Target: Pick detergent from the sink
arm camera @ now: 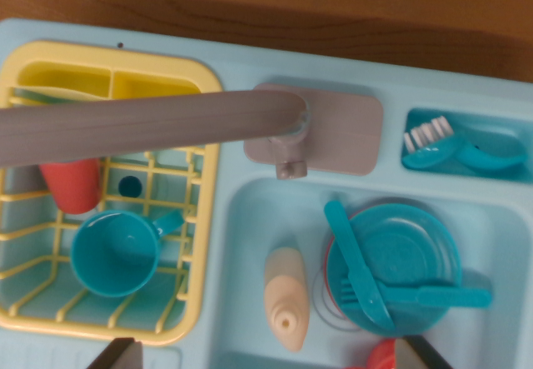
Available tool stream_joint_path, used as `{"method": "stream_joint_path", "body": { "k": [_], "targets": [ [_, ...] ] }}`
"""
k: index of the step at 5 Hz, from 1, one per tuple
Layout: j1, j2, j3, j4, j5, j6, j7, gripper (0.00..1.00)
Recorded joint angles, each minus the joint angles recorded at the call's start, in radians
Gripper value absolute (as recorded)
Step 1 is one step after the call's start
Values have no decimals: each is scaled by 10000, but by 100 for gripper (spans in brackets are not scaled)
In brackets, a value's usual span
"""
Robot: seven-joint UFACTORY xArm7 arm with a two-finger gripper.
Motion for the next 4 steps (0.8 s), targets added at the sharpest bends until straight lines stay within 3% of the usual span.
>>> {"method": "stream_joint_path", "body": {
  "k": [1, 2, 3, 4],
  "targets": [
    [-30, 96, -36, -355, 32, -416, -240, 0],
    [-30, 96, -36, -355, 32, -416, -240, 0],
    [-63, 199, -76, -740, 66, -868, -500, 0],
    [-63, 199, -76, -740, 66, -868, -500, 0]
  ]
}}
